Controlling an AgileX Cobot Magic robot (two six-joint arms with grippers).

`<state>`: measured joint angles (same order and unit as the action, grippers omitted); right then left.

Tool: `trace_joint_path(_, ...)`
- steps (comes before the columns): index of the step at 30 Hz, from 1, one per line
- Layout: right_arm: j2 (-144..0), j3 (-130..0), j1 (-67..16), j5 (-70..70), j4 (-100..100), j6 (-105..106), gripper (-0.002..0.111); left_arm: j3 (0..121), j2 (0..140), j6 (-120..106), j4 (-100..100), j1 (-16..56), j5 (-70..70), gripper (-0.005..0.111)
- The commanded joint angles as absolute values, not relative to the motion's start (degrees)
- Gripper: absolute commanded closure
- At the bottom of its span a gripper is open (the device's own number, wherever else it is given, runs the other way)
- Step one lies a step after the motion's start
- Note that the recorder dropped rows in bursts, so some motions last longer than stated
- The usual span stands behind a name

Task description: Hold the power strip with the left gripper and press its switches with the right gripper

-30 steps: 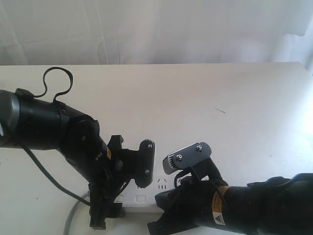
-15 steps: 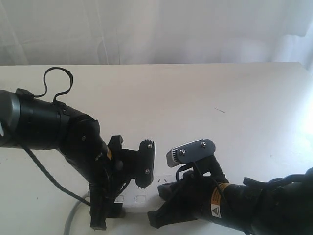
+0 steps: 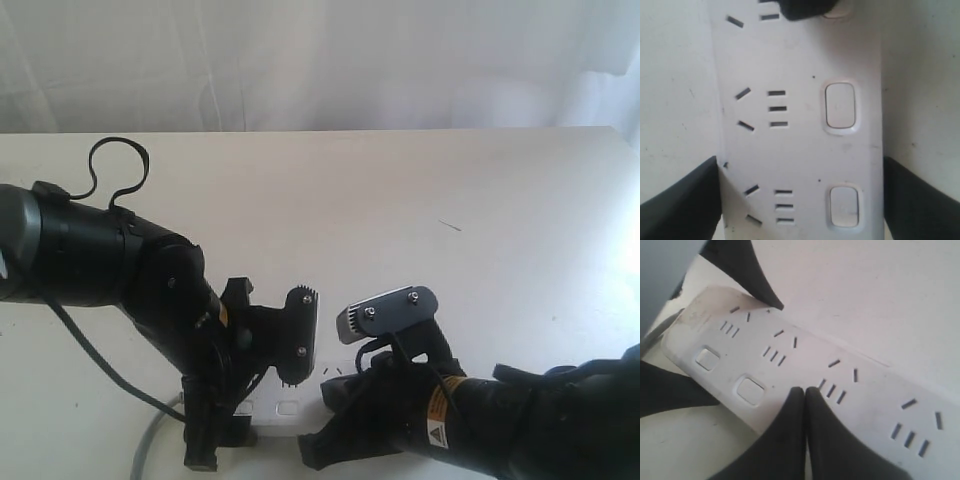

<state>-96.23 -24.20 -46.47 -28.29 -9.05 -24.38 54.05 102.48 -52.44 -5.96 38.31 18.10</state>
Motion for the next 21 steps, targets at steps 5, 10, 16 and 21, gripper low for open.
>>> trace_joint_path(5, -96.83, -23.96, -49.09, -24.75, -7.47, -24.2, 0.108, 51.48, 106.35, -52.03, -8.46, 39.61, 27.72, 0.107)
trace_joint_path(10, -96.83, -23.96, -49.09, -24.51, -7.22, -24.08, 0.108, 51.48, 106.35, -51.14, -8.46, 39.61, 27.98, 0.107)
trace_joint_path(16, -96.72, -23.96, -49.09, -30.98, -6.82, -23.93, 0.108, 51.48, 106.35, -51.04, -8.33, 39.37, 27.98, 0.107)
trace_joint_path(21, -96.72, -23.96, -49.09, -30.14, 2.78, -16.19, 0.108, 51.48, 106.35, -49.84, -7.97, 39.37, 28.08, 0.107)
